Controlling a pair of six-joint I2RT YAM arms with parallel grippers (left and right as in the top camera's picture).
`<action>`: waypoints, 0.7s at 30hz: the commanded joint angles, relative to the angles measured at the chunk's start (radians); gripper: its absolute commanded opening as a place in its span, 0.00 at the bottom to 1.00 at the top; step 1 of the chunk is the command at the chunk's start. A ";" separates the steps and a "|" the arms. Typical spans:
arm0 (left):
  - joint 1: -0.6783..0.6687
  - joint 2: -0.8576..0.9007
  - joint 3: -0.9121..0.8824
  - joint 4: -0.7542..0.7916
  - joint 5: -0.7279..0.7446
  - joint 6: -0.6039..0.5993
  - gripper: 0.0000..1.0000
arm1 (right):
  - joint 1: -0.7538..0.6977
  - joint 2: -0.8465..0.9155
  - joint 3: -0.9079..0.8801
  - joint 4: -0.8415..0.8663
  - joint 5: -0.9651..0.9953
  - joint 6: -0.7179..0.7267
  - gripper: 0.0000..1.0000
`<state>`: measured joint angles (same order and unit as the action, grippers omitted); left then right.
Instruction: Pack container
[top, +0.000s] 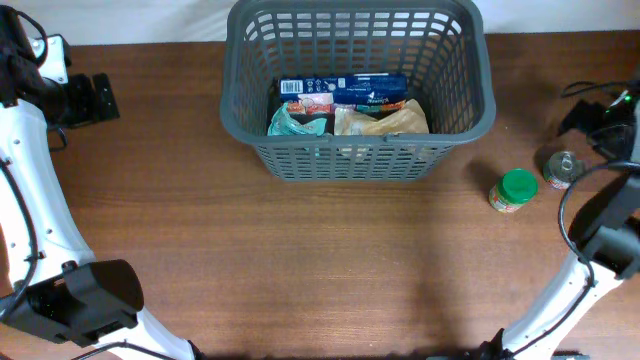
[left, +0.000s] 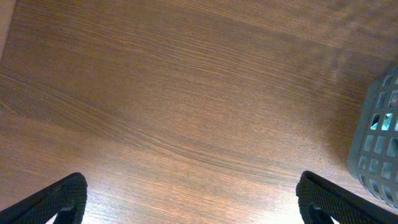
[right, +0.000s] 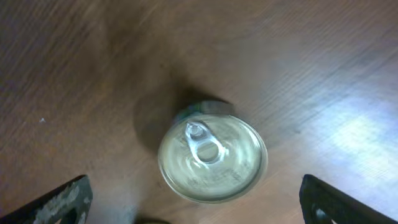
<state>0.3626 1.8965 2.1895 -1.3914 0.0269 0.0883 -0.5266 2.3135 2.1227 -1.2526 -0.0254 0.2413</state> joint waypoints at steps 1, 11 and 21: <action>0.007 -0.005 -0.003 0.001 0.011 -0.009 0.99 | 0.016 0.029 -0.004 0.023 -0.022 0.023 0.99; 0.007 -0.005 -0.003 0.002 0.011 -0.009 0.99 | 0.015 0.067 -0.057 0.055 0.037 0.030 0.99; 0.007 -0.005 -0.003 0.001 0.011 -0.010 0.99 | 0.007 0.066 -0.110 0.058 0.091 0.030 0.99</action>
<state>0.3626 1.8965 2.1895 -1.3914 0.0273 0.0883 -0.5144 2.3688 2.0377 -1.1976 0.0380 0.2619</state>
